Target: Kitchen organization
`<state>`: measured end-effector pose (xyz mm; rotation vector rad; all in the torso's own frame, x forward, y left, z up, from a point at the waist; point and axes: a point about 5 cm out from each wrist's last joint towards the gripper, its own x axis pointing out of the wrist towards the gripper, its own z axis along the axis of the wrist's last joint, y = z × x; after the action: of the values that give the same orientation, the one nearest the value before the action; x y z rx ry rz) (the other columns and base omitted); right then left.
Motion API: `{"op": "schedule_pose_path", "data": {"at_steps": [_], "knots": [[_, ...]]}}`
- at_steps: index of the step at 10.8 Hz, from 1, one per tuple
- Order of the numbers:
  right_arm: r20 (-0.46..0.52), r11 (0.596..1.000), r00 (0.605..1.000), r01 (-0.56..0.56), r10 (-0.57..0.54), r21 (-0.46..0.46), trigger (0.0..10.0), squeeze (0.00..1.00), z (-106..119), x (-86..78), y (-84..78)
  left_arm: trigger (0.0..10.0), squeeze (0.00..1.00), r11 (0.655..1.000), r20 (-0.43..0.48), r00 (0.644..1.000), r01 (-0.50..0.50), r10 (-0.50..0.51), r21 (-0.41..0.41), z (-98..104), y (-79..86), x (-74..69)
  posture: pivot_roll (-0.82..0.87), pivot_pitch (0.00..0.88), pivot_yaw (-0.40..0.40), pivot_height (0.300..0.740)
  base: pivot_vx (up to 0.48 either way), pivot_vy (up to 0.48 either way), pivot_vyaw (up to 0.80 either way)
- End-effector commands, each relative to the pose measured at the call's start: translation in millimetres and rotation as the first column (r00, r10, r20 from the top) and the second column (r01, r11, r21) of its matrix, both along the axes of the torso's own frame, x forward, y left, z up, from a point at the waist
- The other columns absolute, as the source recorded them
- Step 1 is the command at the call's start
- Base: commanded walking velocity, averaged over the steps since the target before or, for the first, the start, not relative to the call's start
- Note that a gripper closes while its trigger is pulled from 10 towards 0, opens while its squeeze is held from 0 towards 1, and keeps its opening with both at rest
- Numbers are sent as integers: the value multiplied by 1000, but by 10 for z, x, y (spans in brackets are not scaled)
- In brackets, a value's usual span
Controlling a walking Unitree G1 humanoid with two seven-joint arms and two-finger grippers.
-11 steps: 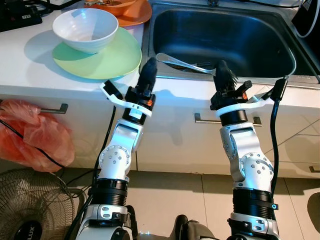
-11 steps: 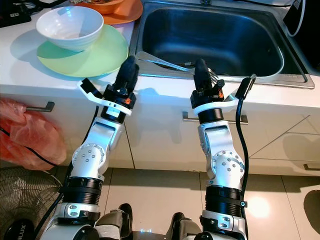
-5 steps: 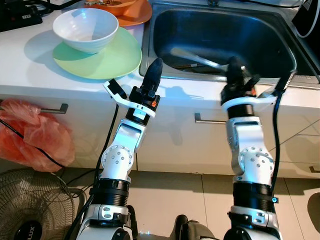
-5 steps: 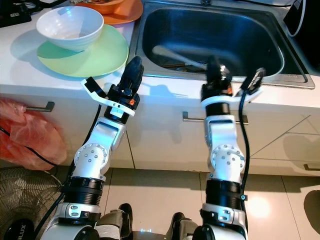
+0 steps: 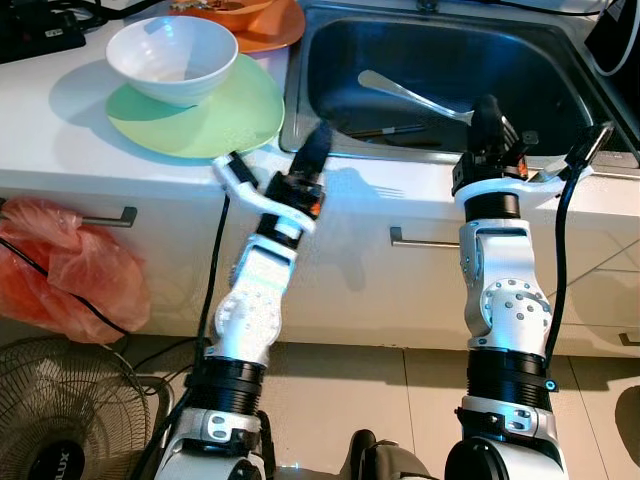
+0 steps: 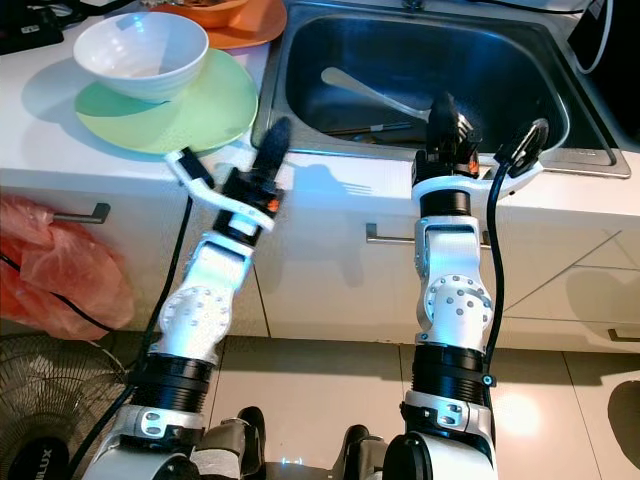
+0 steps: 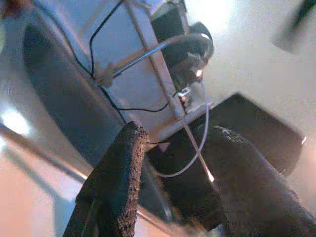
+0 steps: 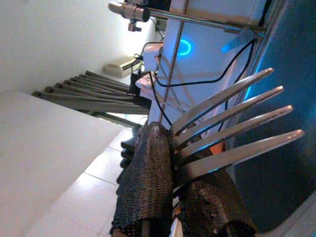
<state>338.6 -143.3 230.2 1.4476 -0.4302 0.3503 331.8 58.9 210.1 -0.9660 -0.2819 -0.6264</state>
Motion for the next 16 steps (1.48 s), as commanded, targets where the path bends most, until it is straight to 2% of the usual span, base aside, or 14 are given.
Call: {"op": "schedule_pose_path", "data": {"at_steps": [1, 2, 3, 4, 5, 8, 9, 10, 11, 13, 14, 16], "knots": [[46, 1000, 999, -8, 7, 12, 10000, 0, 143, 11, 99, 10000, 0, 999, 114, 993, 13, -19, 50, 308, -258, -42, 105, 182, -53, 740, 0, 0, 0], [50, 999, 999, 8, -6, -32, 10000, 0, 154, 18, 95, 10000, 0, 980, 151, 987, -83, 56, 180, 333, -270, -40, 105, 183, -55, 740, 0, 0, 0], [52, 991, 998, 32, -26, -126, 10000, 0, 164, 39, 95, 10000, 0, 909, 211, 970, -197, 125, 368, 291, -278, -28, 107, 184, -56, 740, 0, 0, 0], [48, 974, 997, 62, -53, -217, 10000, 0, 162, 64, 95, 10000, 0, 855, 240, 956, -263, 169, 447, 230, -278, -29, 106, 185, -58, 740, 0, 0, 0], [44, 960, 997, 80, -71, -269, 10000, 0, 154, 85, 94, 10000, 0, 799, 267, 945, -306, 189, 517, 153, -279, -39, 108, 185, -58, 740, 0, 0, 0], [46, 925, 992, 130, -121, -357, 10000, 0, 126, 118, 53, 10000, 0, 732, 297, 927, -366, 231, 575, 15, -219, -68, 109, 189, -58, 740, 0, 0, 0], [55, 905, 987, 160, -151, -395, 10000, 0, 131, 139, 31, 10000, 0, 696, 311, 915, -397, 255, 598, -34, -181, -82, 110, 189, -58, 740, 0, 0, 0], [60, 895, 985, 172, -162, -412, 10000, 0, 135, 150, 24, 10000, 0, 683, 310, 913, -404, 265, 608, -67, -155, -87, 110, 189, -58, 740, 0, 0, 0], [91, 837, 977, 212, -192, -504, 10000, 0, 132, 178, 9, 10000, 0, 646, 313, 907, -421, 282, 637, -149, -89, -98, 112, 190, -58, 740, 0, 0, 0], [124, 761, 963, 265, -239, -592, 10000, 0, 123, 209, -16, 10000, 0, 634, 312, 905, -426, 290, 645, -200, -58, -120, 117, 191, -59, 740, 0, 0, 0], [137, 711, 955, 287, -263, -641, 10000, 0, 94, 234, -9, 10000, 0, 614, 323, 903, -429, 284, 663, -238, -56, -152, 117, 192, -59, 740, 0, 0, 0], [151, 647, 950, 298, -273, -702, 10000, 0, 55, 309, -16, 10000, 0, 596, 333, 905, -425, 266, 681, -274, -86, -197, 120, 190, -60, 740, 0, 0, 0]]}}
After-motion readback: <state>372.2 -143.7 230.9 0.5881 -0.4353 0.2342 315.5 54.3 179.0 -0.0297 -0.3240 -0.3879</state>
